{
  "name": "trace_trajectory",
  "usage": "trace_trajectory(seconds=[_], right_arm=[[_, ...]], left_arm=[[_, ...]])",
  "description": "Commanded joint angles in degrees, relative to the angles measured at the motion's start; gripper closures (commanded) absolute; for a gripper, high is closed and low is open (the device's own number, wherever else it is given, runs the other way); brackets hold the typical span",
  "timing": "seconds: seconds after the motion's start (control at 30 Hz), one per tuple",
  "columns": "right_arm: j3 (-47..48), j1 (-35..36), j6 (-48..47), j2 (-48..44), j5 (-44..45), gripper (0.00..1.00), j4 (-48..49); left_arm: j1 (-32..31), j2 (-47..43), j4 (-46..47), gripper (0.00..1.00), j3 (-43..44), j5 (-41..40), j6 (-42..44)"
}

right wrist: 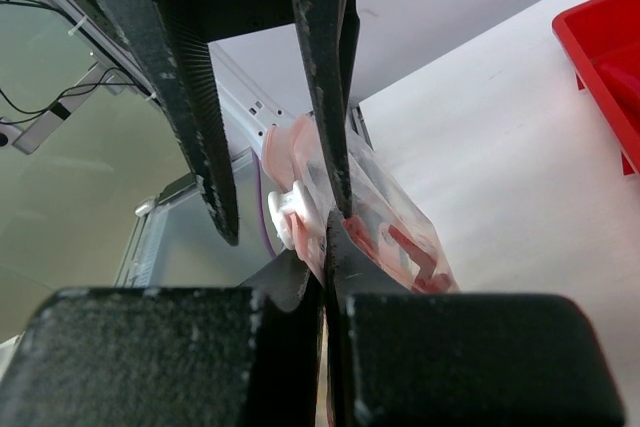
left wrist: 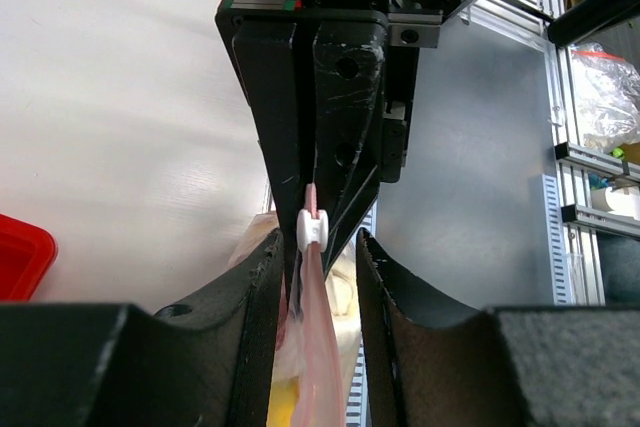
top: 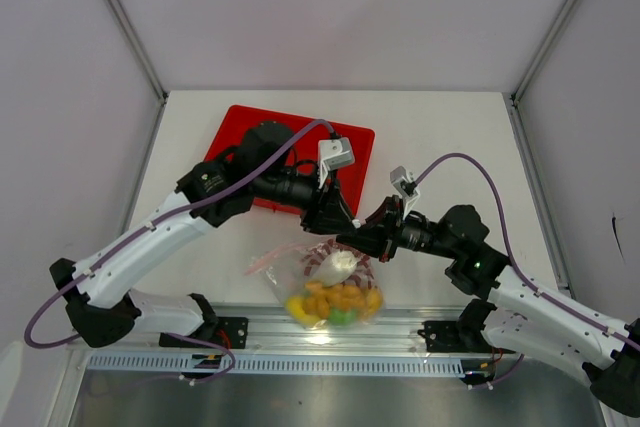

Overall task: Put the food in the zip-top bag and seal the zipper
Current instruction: Zip the zipper food storage bag at the center of the board.

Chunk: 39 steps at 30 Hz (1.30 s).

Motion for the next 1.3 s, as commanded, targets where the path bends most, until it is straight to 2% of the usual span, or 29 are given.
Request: trace_trajectory(seconds=[0.0,0.13,0.23,0.27,0.33,0.53,0.67,0.77,1.0,1.27], right_arm=[[2.7,0.1,1.0,-0.1,0.8,1.00,4.1],[3.5,0.6,0.6,0.2,1.6,1.00,3.3],[3.9,1.2,0.3,0.5,2.1,1.00,2.4],[4.1,1.3,0.3,0.6,2.3,1.00,2.0],[3.9,1.4,0.3,0.5,3.6,1.00,1.9],[3.6,3.5,-1.1,-2.3,12.7,1.00,-1.6],[1.5,4.6,-0.3,-4.9,21.4,1.00,0.6],[0.7,4.9,1.4,-6.1,24.7,1.00,1.9],[0.9,5.9,2.5,-7.9,29.6,1.00,1.1],[0.2,6.1,2.7,-7.9,31.3,1.00,0.2]], left_arm=[[-0.3,0.4,2.2,0.64,1.3,-0.5,-0.7],[-0.5,1.0,2.3,0.67,1.4,-0.6,-0.7],[-0.5,1.6,2.8,0.74,1.7,-0.1,-0.8],[-0.4,1.7,3.0,0.87,1.7,0.5,-1.0],[-0.5,2.1,2.9,1.00,2.0,0.9,-1.0],[-0.4,0.3,2.0,0.99,-0.4,-1.1,-0.8],[-0.4,0.2,0.4,0.99,-1.2,-2.5,-1.1],[-0.4,0.4,-1.8,0.99,-0.9,-4.7,-0.4],[-0.4,0.3,-3.9,0.99,-1.7,-7.0,0.0],[-0.4,-1.6,-5.1,0.99,-3.6,-10.0,0.3]])
